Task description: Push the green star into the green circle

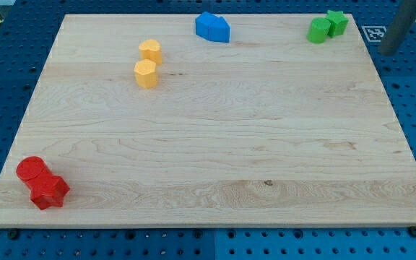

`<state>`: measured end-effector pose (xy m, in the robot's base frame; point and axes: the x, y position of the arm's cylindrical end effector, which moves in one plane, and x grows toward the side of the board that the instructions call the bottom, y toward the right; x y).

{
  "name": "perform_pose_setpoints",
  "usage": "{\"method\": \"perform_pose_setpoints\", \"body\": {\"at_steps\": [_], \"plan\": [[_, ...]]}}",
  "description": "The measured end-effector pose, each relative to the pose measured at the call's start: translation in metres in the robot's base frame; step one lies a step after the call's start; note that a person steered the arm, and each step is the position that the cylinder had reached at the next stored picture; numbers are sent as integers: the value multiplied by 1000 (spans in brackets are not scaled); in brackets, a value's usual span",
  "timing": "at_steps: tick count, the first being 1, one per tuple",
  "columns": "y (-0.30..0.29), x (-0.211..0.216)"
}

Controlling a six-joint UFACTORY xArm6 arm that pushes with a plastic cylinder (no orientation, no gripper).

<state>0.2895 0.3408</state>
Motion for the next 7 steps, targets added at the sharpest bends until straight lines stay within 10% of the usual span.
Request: {"method": "perform_pose_setpoints", "body": {"at_steps": [2, 7], "plan": [[-18, -98], [-62, -61]]}}
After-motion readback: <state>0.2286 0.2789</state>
